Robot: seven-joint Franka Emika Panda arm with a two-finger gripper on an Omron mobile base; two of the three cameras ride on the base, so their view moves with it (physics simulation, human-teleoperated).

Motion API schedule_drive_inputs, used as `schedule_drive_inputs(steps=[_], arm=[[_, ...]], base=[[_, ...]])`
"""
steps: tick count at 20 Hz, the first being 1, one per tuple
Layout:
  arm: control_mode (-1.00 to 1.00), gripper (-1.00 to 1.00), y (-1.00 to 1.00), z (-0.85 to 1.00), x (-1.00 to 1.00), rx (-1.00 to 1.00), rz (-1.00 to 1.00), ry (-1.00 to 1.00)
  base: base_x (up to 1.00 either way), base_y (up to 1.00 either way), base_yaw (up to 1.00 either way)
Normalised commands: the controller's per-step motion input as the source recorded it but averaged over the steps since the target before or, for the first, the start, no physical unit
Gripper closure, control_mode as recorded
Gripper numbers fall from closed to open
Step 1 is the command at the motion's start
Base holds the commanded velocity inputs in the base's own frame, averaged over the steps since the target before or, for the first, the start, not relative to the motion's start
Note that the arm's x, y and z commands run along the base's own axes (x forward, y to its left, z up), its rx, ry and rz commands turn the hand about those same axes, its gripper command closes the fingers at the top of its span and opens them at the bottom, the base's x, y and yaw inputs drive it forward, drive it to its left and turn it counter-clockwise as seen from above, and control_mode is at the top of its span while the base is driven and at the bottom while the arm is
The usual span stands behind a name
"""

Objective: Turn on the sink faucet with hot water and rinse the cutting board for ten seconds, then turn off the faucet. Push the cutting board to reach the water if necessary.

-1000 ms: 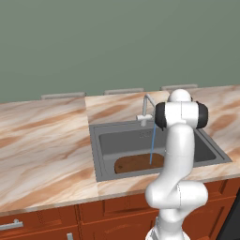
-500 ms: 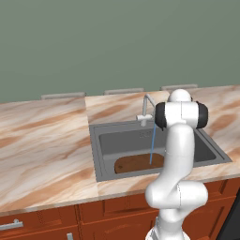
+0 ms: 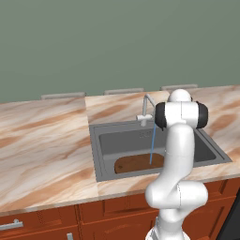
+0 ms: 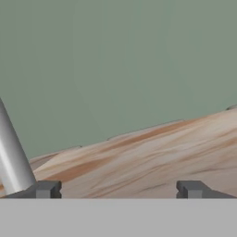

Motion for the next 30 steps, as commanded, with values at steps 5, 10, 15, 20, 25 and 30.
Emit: schedule_drive_inputs(steps=[5, 10, 15, 20, 25, 30], arm=[[-1.00, -1.00, 0.00, 0.00, 0.00, 0.00, 0.00, 0.05], [-1.00, -1.00, -0.01, 0.00, 0.00, 0.00, 0.00, 0.07], [-1.00, -1.00, -0.03, 0.00, 0.00, 0.00, 0.00, 0.11], [-1.00, -1.00, -0.06, 0.00, 0.00, 0.00, 0.00, 0.13], [-1.00, -1.00, -0.10, 0.00, 0.00, 0.00, 0.00, 0.12], [-1.00, -1.00, -0.02, 0.00, 0.00, 0.00, 0.00, 0.10]], base=[[0.00, 0.00, 0.00], [0.00, 0.00, 0.00], [0.00, 0.00, 0.00], [0.00, 0.00, 0.00], [0.00, 0.00, 0.00], [0.00, 0.00, 0.00]])
